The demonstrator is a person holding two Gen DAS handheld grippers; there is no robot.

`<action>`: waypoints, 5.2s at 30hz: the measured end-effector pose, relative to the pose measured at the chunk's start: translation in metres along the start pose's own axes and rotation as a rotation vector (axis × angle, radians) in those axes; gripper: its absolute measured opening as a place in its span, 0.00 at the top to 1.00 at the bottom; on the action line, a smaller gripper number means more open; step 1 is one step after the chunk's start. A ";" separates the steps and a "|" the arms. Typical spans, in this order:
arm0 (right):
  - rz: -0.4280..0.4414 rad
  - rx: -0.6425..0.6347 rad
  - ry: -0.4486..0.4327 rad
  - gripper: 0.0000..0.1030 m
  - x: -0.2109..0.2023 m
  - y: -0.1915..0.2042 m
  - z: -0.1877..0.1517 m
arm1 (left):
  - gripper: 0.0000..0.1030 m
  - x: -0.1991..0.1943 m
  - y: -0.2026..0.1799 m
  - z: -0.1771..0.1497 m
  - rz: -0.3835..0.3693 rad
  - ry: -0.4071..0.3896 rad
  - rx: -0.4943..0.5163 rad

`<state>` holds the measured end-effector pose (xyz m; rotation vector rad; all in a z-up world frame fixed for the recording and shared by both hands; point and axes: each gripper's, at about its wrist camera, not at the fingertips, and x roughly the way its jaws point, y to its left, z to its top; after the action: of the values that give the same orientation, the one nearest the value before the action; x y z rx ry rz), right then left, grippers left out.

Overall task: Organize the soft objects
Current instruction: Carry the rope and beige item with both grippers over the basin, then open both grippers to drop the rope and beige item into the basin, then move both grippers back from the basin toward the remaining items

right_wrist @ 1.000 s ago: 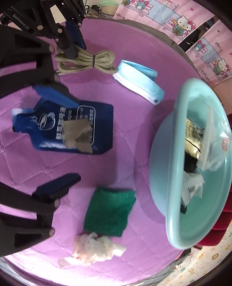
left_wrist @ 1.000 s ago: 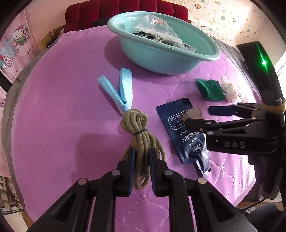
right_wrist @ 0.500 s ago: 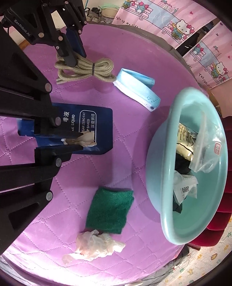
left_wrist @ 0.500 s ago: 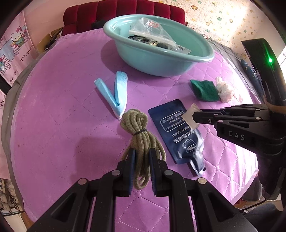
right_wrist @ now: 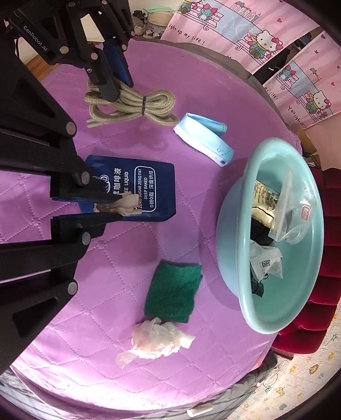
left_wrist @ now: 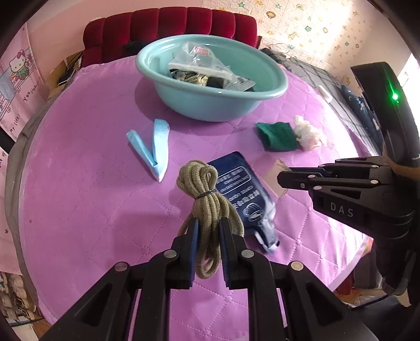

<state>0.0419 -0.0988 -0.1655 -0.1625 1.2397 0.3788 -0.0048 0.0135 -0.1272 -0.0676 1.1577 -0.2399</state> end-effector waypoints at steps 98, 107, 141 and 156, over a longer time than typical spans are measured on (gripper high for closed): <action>-0.071 0.145 -0.208 0.00 -0.030 -0.096 0.208 | 0.00 0.050 -0.008 0.236 0.091 -0.121 0.123; -0.082 0.137 -0.220 0.00 -0.059 -0.084 0.167 | 0.00 0.016 -0.010 0.202 0.110 -0.151 0.115; -0.143 0.108 -0.270 0.00 -0.088 -0.045 -0.003 | 0.00 -0.028 0.003 0.037 0.116 -0.172 0.055; -0.154 0.172 -0.230 0.00 -0.062 -0.064 -0.038 | 0.00 -0.002 0.005 0.004 0.109 -0.130 0.021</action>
<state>0.0144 -0.1829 -0.1244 -0.0641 1.0198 0.1514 -0.0011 0.0184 -0.1243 -0.0017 1.0258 -0.1491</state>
